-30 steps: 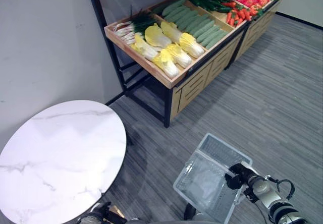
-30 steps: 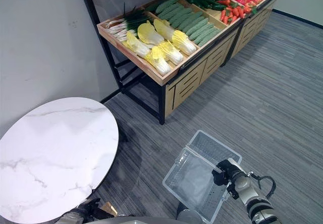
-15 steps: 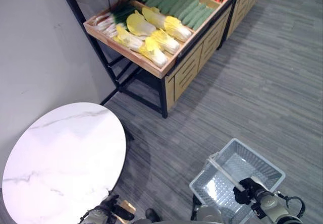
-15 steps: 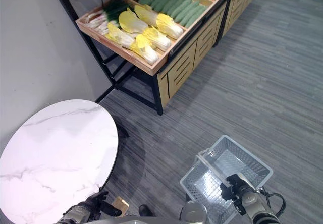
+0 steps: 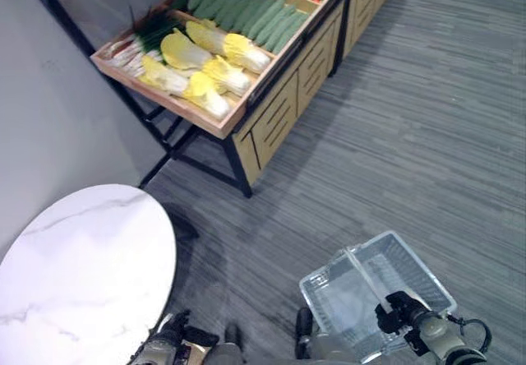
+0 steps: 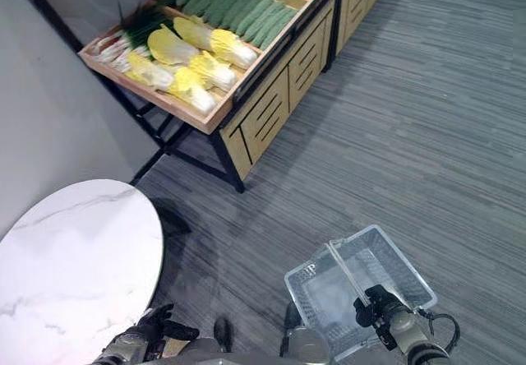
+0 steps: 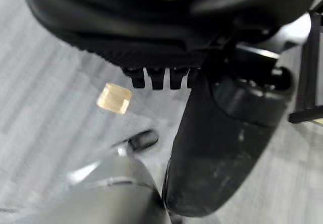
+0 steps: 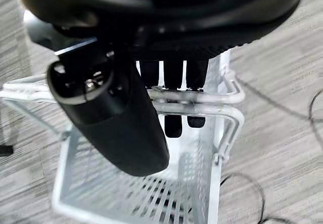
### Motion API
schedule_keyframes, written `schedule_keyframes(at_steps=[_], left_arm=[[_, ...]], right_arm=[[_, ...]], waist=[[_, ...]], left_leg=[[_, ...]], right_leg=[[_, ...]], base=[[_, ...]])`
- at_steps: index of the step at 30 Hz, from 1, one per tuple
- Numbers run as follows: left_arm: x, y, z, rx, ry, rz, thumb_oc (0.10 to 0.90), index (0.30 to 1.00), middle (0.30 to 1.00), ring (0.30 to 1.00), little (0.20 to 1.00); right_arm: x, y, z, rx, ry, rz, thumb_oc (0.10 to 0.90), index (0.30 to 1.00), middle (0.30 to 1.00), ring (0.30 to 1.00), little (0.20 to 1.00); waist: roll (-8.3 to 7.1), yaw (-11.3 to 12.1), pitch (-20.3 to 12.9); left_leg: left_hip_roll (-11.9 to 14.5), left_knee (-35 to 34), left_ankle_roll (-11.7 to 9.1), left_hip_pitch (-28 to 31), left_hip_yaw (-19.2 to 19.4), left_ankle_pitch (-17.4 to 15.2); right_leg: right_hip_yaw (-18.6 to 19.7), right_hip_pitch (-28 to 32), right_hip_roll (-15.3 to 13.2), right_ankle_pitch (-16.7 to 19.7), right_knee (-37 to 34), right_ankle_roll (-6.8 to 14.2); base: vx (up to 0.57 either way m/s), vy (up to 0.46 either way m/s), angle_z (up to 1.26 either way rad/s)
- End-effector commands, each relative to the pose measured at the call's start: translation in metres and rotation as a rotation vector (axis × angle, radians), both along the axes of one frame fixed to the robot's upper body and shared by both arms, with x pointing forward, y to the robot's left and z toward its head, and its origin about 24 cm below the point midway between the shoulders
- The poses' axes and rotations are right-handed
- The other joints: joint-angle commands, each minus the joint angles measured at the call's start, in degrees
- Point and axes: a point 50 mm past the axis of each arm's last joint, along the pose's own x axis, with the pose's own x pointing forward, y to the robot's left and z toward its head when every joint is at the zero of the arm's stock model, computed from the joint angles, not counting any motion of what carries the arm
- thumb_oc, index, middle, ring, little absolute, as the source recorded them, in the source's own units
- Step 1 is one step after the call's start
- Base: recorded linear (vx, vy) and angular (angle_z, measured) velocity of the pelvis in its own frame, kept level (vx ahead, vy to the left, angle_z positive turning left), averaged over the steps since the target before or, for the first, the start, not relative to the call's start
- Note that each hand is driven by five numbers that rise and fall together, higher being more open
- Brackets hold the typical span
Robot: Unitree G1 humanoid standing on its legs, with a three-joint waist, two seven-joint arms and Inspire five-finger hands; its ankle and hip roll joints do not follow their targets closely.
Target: Get the vegetables into the basket
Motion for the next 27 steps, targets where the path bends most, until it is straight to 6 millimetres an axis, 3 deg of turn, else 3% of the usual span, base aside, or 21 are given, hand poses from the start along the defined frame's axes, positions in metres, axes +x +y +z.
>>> schedule_keyframes(at_steps=[1,2,3,5,8,11,17,19,20,22,23,24,25,27], left_arm=[[-0.006,0.005,-0.001,0.021,0.026,0.001,0.900,1.000,1.000,1.000,1.000],[-0.006,0.005,-0.001,0.021,0.026,0.001,0.900,1.000,1.000,1.000,1.000],[-0.008,0.007,-0.001,0.024,0.032,-0.013,0.900,1.000,1.000,1.000,1.000],[-0.008,0.007,-0.001,0.026,0.035,-0.021,0.900,1.000,1.000,1.000,1.000],[-0.008,0.013,0.001,0.046,0.032,-0.036,0.900,1.000,1.000,1.000,1.000],[0.005,0.025,0.008,0.086,-0.009,-0.030,0.900,1.000,1.000,1.000,1.000],[0.018,0.030,0.015,0.103,-0.050,-0.048,0.900,1.000,1.000,1.000,1.000],[0.020,0.031,0.016,0.103,-0.063,-0.046,0.900,1.000,1.000,1.000,1.000],[0.023,0.032,0.018,0.109,-0.071,-0.041,0.900,1.000,1.000,1.000,1.000],[0.022,0.034,0.018,0.109,-0.071,-0.034,0.900,1.000,1.000,1.000,1.000],[0.017,0.036,0.017,0.114,-0.057,-0.026,0.900,1.000,1.000,1.000,1.000],[0.017,0.036,0.017,0.114,-0.057,-0.026,0.900,1.000,1.000,1.000,1.000],[0.013,0.038,0.016,0.118,-0.044,-0.021,0.900,1.000,1.000,1.000,1.000],[0.010,0.036,0.014,0.112,-0.035,-0.011,0.900,1.000,1.000,1.000,1.000]], right_arm=[[0.022,-0.006,0.015,-0.001,-0.115,0.001,0.400,0.300,0.300,0.300,0.300],[0.022,-0.006,0.015,-0.001,-0.115,0.001,0.400,0.300,0.300,0.300,0.300],[0.022,0.001,0.012,0.021,-0.098,0.023,0.400,0.300,0.300,0.300,0.300],[0.023,0.002,0.011,0.025,-0.100,0.025,0.400,0.300,0.300,0.300,0.300],[0.027,0.011,0.008,0.049,-0.104,0.020,0.400,0.300,0.300,0.300,0.300],[0.034,0.022,0.007,0.070,-0.113,0.029,0.400,0.300,0.300,0.300,0.300],[0.030,0.021,0.004,0.090,-0.109,-0.024,0.400,0.300,0.300,0.300,0.300],[0.034,0.022,0.006,0.092,-0.127,-0.022,0.400,0.300,0.300,0.300,0.300],[0.045,0.026,0.011,0.110,-0.167,-0.020,0.400,0.300,0.300,0.300,0.300],[0.047,0.028,0.012,0.116,-0.174,-0.013,0.400,0.300,0.300,0.300,0.300],[0.053,0.032,0.015,0.139,-0.198,-0.014,0.400,0.300,0.300,0.300,0.300],[0.053,0.032,0.015,0.139,-0.198,-0.014,0.400,0.300,0.300,0.300,0.300],[0.056,0.036,0.016,0.158,-0.218,-0.016,0.400,0.300,0.300,0.300,0.300],[0.057,0.038,0.017,0.159,-0.225,-0.010,0.400,0.300,0.300,0.300,0.300]], waist=[[-1.23,1.69,0.13],[-1.23,1.69,0.13],[-1.60,2.04,0.25],[-1.72,2.34,0.32],[-1.66,3.73,0.49],[-1.45,4.11,0.89],[-0.59,3.45,2.07],[-0.29,3.46,2.59],[-0.18,3.82,3.32],[-0.10,4.19,3.42],[0.15,5.17,3.28],[0.14,5.23,3.31],[0.75,5.28,3.46],[1.02,5.71,2.68]], left_leg=[[-4.51,1.25,3.76,-0.77,-5.80,-0.11],[-4.51,1.25,3.76,-0.77,-5.80,-0.11],[-5.42,5.91,5.57,-0.90,-3.82,-4.05],[-5.81,7.05,6.19,-1.23,-3.43,-5.05],[-6.47,8.37,8.66,-0.56,0.90,-7.59],[-7.19,7.79,10.34,-0.25,3.30,-8.48],[-8.45,15.29,11.44,-1.97,5.39,-12.95],[-8.29,17.31,11.99,-2.86,6.84,-14.25],[-7.65,17.36,12.61,-3.19,9.84,-14.71],[-7.26,16.95,12.71,-3.02,10.83,-14.68],[-6.49,14.28,12.56,-1.72,13.49,-13.79],[-6.51,14.10,12.55,-1.58,13.55,-13.72],[-5.94,11.73,12.37,-0.31,14.69,-12.75],[-5.89,9.81,12.00,0.22,15.33,-12.18]], right_leg=[[3.43,1.13,-1.30,-5.80,3.95,5.61],[3.43,1.12,-1.30,-5.80,3.95,5.61],[6.71,1.33,-1.79,-6.03,5.01,6.47],[7.70,1.32,-2.03,-5.69,4.68,6.84],[11.50,0.10,-3.10,-3.89,5.42,8.95],[13.35,-2.27,-3.89,-2.49,7.12,10.60],[14.57,-3.03,-4.84,0.75,8.68,12.03],[15.85,-3.73,-4.79,2.86,8.05,12.89],[17.00,-5.33,-4.79,7.58,6.14,14.64],[16.66,-5.52,-4.83,8.46,5.30,15.00],[13.90,-5.80,-5.59,10.20,3.60,15.15],[13.96,-5.74,-5.58,10.23,3.56,15.15],[9.05,-5.13,-6.79,8.34,4.33,14.30],[3.80,-3.26,-8.10,6.72,4.07,13.61]], base=[[0.03,0.077,-0.45],[0.12,0.314,-0.67],[0.12,0.315,-0.54],[0.10,0.340,-0.71],[0.07,0.471,-0.60],[0.00,0.415,-1.02],[0.01,0.260,-0.15],[-0.05,0.206,-0.23],[-0.07,0.175,-0.57],[-0.03,0.139,-0.97],[0.00,0.073,-1.07],[0.01,0.109,-1.31],[0.01,0.039,-0.74],[0.02,0.016,-0.44]])
